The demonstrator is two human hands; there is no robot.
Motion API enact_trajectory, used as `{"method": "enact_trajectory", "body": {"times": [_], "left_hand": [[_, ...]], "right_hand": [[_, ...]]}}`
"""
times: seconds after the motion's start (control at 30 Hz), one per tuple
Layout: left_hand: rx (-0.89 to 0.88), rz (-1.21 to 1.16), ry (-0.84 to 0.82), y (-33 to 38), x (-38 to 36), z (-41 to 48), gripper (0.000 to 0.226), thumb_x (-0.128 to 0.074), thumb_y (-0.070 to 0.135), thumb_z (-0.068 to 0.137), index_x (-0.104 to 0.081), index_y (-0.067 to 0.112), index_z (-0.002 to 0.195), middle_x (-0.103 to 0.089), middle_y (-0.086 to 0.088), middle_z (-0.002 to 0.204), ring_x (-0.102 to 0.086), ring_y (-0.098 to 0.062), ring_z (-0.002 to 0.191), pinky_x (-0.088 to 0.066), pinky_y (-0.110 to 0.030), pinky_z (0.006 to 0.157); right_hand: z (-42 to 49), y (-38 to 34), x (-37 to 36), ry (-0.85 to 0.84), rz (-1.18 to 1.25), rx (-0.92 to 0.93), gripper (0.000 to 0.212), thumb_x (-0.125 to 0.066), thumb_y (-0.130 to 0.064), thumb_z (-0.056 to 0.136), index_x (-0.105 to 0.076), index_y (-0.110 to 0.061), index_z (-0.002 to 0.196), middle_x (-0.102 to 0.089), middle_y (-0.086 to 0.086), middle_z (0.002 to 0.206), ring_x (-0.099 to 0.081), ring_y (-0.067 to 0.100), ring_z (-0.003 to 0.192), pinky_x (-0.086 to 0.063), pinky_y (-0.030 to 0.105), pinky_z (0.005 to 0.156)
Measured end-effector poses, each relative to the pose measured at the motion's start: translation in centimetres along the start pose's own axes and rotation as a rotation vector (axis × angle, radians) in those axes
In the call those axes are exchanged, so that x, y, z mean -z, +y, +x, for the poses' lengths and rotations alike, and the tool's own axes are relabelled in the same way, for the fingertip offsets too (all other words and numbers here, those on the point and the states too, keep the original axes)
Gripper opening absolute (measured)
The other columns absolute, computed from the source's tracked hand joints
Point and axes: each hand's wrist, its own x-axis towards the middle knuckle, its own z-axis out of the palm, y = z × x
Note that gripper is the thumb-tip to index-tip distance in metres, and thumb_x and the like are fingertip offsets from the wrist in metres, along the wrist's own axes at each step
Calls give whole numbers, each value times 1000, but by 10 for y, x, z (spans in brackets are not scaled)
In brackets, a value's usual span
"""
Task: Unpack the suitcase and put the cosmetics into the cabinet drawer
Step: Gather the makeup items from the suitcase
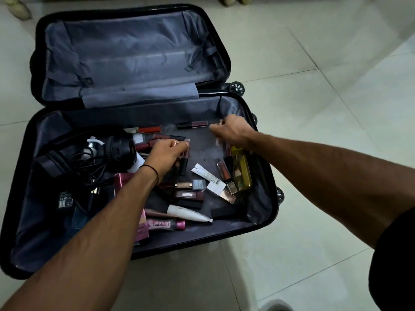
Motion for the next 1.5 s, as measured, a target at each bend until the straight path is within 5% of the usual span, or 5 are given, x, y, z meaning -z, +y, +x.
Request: {"method": "enact_trajectory", "body": {"times": [0.47,0.77,0.93,1.17,1.5], "left_hand": [[125,-296,-17,-2,-12,-6,12,-61,6,89,-56,8,79,-62,-4,56,-57,-14,46,-52,-27,56],[103,-6,-47,-13,-12,-11,22,-74,6,78,-53,11,78,-48,-5,57,-42,-16,45,-39,-25,46],[61,120,-77,-12,-9,-9,26,-81,14,75,-56,13,82,-55,-5,63,-50,-18,51,-44,-29,51],[-20,489,-140,1,13,-8,24,-86,19,67,-64,13,76,-65,-7,70,-57,-21,59,-49,-33,59],[-67,981,-205,7,4,-43,17,-79,27,76,-71,23,91,-69,5,85,-58,-12,71,-32,-19,47]], "right_hand": [[0,-4,-29,164,-680,164,30,-31,-10,106,-52,-3,127,-53,19,119,-62,36,105,-46,38,73],[5,-2,-26,50,-429,138,37,-57,-16,95,-41,-6,126,-62,22,119,-63,42,106,-47,42,79],[0,-7,-5,-245,298,-57,42,-65,-5,90,-50,-5,129,-58,7,79,-53,11,51,-41,22,40],[-16,-4,5,-340,334,-220,11,-59,-5,82,-56,-9,72,-52,5,56,-47,12,39,-35,17,38],[-29,-7,-10,-279,-74,-139,19,-59,-15,91,-64,2,86,-62,14,70,-54,20,44,-44,25,42]]}}
